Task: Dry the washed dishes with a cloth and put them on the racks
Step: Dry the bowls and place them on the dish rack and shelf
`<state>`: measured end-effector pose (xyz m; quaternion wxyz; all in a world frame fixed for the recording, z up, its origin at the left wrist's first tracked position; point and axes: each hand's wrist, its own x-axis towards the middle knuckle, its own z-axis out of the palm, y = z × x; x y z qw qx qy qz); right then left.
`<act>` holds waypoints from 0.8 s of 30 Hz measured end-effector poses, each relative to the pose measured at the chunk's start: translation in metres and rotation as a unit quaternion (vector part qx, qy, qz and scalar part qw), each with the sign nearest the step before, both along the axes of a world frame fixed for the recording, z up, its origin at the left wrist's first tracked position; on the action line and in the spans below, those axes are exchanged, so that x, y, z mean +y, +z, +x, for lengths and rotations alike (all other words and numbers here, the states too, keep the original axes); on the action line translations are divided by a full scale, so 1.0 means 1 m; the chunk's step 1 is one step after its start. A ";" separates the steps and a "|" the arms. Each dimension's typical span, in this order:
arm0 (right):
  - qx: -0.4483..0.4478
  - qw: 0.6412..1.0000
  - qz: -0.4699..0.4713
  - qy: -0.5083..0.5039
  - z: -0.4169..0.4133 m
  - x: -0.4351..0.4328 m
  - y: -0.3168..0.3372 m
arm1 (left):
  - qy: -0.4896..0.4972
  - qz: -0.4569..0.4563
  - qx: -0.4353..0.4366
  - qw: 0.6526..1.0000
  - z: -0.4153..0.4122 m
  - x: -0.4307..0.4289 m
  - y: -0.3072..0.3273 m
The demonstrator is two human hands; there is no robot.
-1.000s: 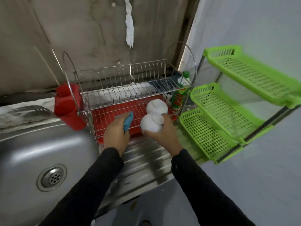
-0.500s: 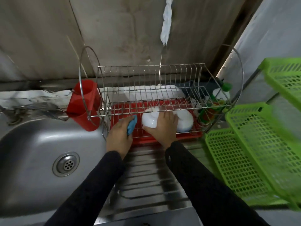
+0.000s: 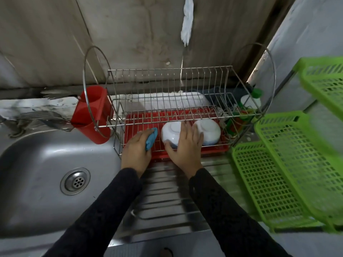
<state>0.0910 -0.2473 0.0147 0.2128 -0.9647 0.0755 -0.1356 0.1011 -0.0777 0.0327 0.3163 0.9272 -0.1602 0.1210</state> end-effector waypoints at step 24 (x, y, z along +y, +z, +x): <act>0.019 0.990 0.016 0.140 -0.130 0.223 0.024 | 0.044 -0.017 -0.044 0.998 -0.136 0.226 0.007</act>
